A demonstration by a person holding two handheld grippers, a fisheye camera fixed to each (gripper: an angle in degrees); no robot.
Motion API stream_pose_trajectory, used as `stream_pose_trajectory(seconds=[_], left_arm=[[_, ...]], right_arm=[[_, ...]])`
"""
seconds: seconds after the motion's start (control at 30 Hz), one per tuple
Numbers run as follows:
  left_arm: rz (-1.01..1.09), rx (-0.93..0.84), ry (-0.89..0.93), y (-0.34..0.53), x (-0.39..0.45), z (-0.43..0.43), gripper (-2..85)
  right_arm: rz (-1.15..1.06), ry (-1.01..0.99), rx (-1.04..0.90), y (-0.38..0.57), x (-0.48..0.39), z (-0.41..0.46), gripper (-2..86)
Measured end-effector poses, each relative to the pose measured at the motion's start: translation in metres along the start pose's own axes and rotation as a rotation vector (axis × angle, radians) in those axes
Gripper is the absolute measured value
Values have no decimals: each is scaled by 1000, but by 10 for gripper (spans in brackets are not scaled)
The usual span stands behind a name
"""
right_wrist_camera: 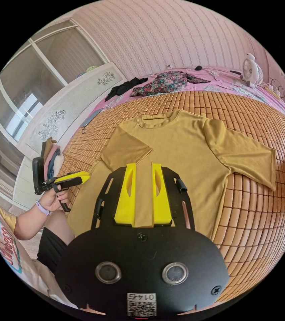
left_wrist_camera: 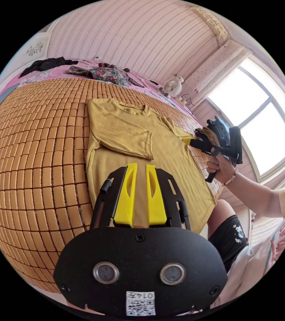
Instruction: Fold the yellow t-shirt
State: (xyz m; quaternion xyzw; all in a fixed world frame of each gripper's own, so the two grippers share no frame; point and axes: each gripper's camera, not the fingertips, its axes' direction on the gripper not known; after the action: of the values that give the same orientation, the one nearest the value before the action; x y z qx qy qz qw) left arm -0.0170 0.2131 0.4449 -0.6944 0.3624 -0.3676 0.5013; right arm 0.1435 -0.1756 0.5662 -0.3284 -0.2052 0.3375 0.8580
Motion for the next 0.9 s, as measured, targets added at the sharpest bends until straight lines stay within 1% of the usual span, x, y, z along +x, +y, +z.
stream_pose_trajectory(seconds=[0.07, 0.13, 0.23, 0.33, 0.43, 0.53, 0.6, 0.67, 0.77, 0.9], left_arm=[[27, -17, -45, -10, 13, 8, 14], [123, -22, -75, -21, 32, 19, 3], [229, -84, -131, -43, 64, 46, -4], [305, -121, -70, -67, 95, 76, -5], [371, -152, -14, -92, 127, 108, -6], [429, -189, -9, -114, 160, 143, -6], [454, -207, 34, -129, 182, 169, -6], [439, -225, 76, -140, 196, 190, -6], [503, -237, 38, -156, 228, 223, -5], [543, -271, 14, -183, 264, 276, 6]], right_arm=[[31, 27, 23, 7, 11, -10, 75], [91, 116, 59, 17, 29, -26, 78], [166, 229, 86, 27, 57, -47, 83], [230, 346, 104, 31, 87, -66, 86], [316, 408, 145, 30, 120, -82, 89], [441, 488, 81, 20, 154, -87, 91], [479, 491, 75, 15, 168, -88, 92], [498, 450, 66, 10, 181, -87, 86], [492, 400, 112, 5, 191, -91, 75], [501, 460, 68, 0, 205, -91, 60]])
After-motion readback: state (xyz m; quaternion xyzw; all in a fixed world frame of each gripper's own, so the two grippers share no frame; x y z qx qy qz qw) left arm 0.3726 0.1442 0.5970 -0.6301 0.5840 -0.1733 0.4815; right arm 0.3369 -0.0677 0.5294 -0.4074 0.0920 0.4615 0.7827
